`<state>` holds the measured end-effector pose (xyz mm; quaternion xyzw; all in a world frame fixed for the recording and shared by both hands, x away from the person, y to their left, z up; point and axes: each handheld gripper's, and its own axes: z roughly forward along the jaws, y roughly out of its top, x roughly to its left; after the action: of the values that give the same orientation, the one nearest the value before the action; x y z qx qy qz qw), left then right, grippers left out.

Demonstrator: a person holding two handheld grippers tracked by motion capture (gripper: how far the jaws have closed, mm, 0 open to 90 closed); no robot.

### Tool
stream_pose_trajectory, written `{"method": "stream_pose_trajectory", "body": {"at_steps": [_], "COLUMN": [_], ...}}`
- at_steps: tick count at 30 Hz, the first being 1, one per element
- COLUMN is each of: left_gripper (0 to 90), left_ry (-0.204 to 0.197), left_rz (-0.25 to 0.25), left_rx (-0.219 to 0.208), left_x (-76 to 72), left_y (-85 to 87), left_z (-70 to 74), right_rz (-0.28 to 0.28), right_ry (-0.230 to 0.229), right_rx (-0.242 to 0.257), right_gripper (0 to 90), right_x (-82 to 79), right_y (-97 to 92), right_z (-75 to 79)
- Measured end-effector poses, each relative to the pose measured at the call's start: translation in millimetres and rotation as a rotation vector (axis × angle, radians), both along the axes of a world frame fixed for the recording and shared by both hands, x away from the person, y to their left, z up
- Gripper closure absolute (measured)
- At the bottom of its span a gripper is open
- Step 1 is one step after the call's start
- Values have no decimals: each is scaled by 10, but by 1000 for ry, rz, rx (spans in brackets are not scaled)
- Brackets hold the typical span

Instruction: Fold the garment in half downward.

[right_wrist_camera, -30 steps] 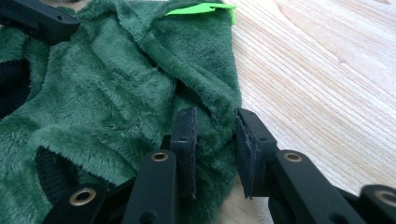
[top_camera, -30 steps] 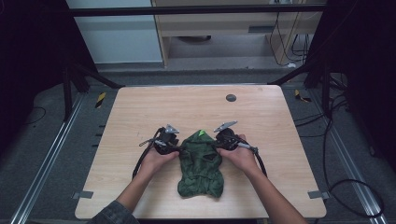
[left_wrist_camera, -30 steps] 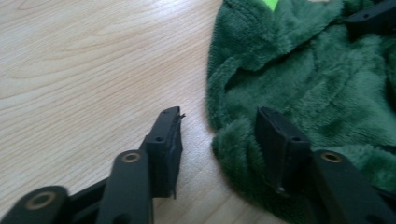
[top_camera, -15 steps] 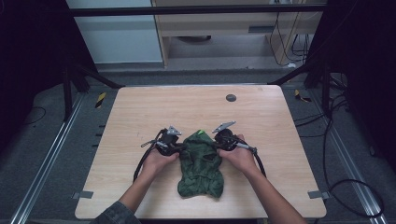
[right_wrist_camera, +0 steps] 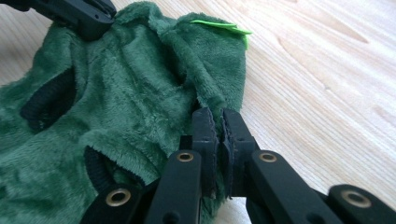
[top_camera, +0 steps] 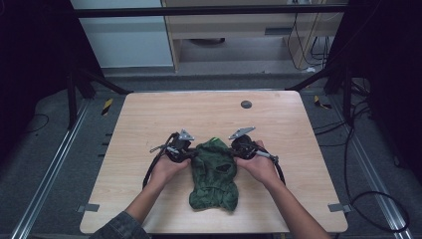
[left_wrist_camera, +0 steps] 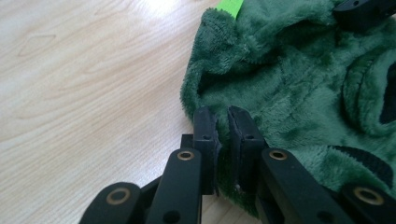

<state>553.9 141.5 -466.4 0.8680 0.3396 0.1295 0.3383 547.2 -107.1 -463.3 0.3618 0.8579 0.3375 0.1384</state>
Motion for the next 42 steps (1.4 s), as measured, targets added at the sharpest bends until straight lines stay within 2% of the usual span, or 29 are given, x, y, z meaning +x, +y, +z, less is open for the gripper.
{"method": "stream_pose_trajectory", "body": {"at_steps": [3, 9, 12, 22, 28, 42], "left_gripper": [824, 825, 825, 827, 826, 827], "left_ry": [-2, -34, -49, -64, -78, -91], "left_rz": [-3, -7, -16, -14, -20, -17], "left_rx": [1, 5, 32, 18, 27, 32], "left_x": [-5, -36, -66, -82, -95, -92], "left_y": [-6, -20, -42, -9, -6, 12], "left_z": [23, 81, 107, 205, 281, 326], "right_rz": [-1, 18, 27, 46, 56, 62], "right_ry": [-4, -38, -44, -69, -82, -100], "right_rx": [0, -8, -5, -1, -6, -6], "right_gripper": [857, 858, 858, 858, 859, 860], "right_x": [-17, -63, -74, -108, -135, -96], "right_y": [-8, 2, -1, 5, 22, 18], "right_z": [30, 112, 133, 220, 296, 370]}}
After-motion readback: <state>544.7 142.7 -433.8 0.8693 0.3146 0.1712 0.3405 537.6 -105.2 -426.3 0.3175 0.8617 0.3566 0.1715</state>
